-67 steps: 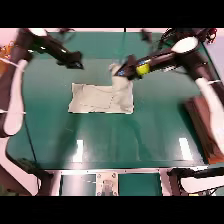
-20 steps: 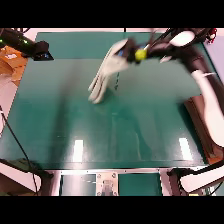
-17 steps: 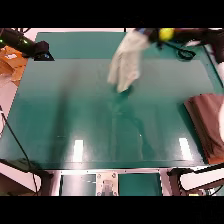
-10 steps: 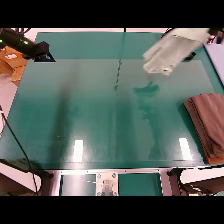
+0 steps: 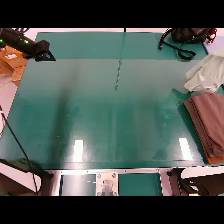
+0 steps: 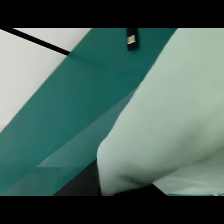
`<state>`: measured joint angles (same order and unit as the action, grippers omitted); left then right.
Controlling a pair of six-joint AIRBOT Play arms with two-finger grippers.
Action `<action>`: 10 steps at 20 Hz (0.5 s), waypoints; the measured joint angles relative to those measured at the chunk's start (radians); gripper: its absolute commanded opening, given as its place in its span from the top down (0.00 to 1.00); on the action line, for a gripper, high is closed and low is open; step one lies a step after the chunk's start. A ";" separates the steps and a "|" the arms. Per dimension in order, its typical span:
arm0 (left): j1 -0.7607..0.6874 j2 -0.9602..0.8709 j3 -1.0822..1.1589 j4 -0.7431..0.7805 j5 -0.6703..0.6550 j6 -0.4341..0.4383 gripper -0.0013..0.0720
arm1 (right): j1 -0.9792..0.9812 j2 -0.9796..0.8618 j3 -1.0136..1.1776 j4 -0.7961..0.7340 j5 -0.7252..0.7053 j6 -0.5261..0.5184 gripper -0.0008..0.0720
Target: Fold the shirts.
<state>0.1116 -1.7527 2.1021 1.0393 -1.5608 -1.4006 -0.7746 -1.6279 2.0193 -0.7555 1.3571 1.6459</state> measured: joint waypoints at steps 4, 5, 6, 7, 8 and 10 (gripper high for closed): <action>0.000 0.000 0.000 0.000 -0.012 -0.011 0.95 | -0.085 0.039 0.000 -0.139 0.180 0.040 0.97; 0.000 0.000 0.000 0.000 -0.016 -0.016 0.95 | -0.099 0.062 0.000 -0.173 0.220 0.051 0.97; -0.002 0.000 0.000 -0.003 -0.020 -0.023 0.95 | -0.109 0.088 0.000 -0.203 0.255 0.063 0.97; -0.002 0.000 0.000 -0.011 -0.024 -0.027 0.95 | -0.120 0.118 0.000 -0.240 0.291 0.074 0.97; -0.003 0.000 0.000 -0.020 -0.027 -0.029 0.95 | -0.128 0.148 0.000 -0.289 0.325 0.082 0.97; -0.003 0.000 0.000 -0.035 -0.031 -0.035 0.95 | -0.137 0.197 -0.006 -0.384 0.391 0.095 0.97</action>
<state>0.1089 -1.7527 2.1025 1.0046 -1.5921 -1.4353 -0.9112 -1.4311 2.0129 -1.1397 1.7481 1.7409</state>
